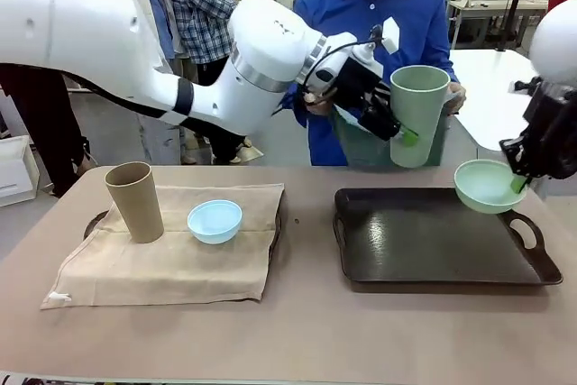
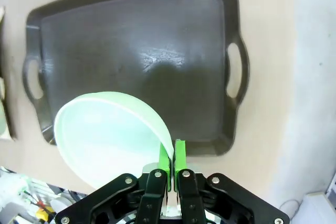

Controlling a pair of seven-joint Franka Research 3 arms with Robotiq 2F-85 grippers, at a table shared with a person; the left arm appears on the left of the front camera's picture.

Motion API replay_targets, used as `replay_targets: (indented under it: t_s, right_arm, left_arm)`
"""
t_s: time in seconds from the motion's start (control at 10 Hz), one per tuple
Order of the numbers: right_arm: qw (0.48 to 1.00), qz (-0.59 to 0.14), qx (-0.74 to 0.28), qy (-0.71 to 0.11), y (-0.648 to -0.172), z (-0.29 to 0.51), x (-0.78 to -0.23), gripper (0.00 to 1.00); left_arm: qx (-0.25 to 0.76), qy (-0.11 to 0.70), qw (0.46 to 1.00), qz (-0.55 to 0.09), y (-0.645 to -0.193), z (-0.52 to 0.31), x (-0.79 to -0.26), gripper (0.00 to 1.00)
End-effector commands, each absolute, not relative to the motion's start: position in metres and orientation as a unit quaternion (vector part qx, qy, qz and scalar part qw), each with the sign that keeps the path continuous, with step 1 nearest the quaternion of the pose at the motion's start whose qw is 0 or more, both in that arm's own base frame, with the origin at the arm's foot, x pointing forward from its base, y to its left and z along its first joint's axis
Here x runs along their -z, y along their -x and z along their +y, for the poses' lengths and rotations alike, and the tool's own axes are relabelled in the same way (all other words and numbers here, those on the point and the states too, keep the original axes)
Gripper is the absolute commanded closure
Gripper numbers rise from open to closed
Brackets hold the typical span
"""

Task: Set up a tray with a mat and arrange the tableware.
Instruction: Pick up the Picnic Bowl and Reusable plastic cup from the Handle tray in front of the human's position and hold them in the air.

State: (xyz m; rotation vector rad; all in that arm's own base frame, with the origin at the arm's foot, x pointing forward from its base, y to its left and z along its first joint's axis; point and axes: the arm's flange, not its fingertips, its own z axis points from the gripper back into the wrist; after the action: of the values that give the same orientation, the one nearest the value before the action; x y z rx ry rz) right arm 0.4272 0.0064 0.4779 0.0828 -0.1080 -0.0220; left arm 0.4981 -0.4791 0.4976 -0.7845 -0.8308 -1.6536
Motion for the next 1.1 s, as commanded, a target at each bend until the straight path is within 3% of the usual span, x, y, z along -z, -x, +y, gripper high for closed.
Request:
replay_targets:
  t_s: [0.0,0.7,1.0]
  right_arm:
    - [0.996,-0.080,0.008,-0.036,-0.394,0.010,-0.489,1.00]
    - [0.990,-0.131,0.024,-0.053,-0.341,0.028,-0.545,1.00]
    - [0.990,-0.131,0.015,-0.043,-0.348,0.022,-0.553,1.00]
  left_arm:
    - [0.697,0.317,0.533,-0.359,-0.483,-0.458,-0.488,1.00]
    - [0.690,0.309,0.556,-0.345,-0.492,-0.456,-0.489,1.00]
    - [0.690,0.309,0.556,-0.345,-0.492,-0.456,-0.489,1.00]
